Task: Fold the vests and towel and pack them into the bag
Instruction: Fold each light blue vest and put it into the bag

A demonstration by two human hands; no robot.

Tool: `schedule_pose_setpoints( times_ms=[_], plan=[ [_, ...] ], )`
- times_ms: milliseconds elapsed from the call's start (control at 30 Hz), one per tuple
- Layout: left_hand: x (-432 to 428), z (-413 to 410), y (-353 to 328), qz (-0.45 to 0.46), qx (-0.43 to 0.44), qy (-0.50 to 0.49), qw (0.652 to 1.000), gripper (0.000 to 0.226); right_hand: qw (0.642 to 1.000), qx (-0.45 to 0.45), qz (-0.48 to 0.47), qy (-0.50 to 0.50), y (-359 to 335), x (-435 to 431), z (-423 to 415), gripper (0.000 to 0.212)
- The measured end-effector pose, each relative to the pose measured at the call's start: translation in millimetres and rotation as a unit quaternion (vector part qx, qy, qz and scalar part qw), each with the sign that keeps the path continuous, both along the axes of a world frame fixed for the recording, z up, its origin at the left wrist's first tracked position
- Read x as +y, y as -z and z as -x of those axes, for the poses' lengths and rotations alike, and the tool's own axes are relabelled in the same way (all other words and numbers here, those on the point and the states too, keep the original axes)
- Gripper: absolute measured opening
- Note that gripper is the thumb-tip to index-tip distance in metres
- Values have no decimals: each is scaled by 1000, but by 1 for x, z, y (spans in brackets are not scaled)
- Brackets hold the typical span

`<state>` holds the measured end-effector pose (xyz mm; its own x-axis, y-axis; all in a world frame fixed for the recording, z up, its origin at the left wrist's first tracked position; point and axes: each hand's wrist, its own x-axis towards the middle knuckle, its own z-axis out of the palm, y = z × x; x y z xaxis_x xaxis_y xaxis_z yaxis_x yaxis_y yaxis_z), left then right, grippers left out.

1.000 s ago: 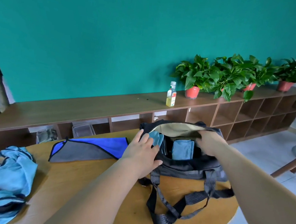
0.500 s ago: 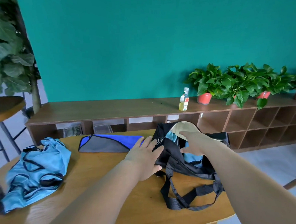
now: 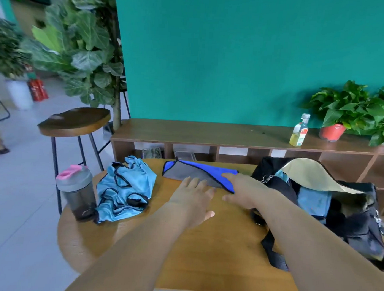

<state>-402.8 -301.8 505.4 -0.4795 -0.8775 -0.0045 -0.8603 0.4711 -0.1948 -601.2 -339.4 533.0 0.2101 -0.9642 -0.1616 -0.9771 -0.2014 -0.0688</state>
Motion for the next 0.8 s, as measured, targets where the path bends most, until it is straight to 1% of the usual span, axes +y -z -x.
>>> schedule_pose_setpoints(
  times_ms=[300,433,500,567,667,800],
  plan=[
    [-5,-106,43,-23,19,-125,992,75,996,-44,-23,-72,46,-12,-96,82],
    [-11,-140,60,-40,28,-194,980,73,994,-52,-37,-92,70,-20,-132,82],
    [-15,-154,71,-39,23,-231,972,72,992,-65,-39,-98,81,-22,-147,81],
    [-18,-166,82,-43,37,-259,964,70,990,-83,-39,-107,92,-22,-160,81],
    [-19,-179,104,-58,73,-259,961,73,987,-100,-42,-122,106,-21,-177,80],
    [-11,-183,131,-69,108,-223,966,76,983,-131,-32,-126,123,-23,-194,73]
  ],
)
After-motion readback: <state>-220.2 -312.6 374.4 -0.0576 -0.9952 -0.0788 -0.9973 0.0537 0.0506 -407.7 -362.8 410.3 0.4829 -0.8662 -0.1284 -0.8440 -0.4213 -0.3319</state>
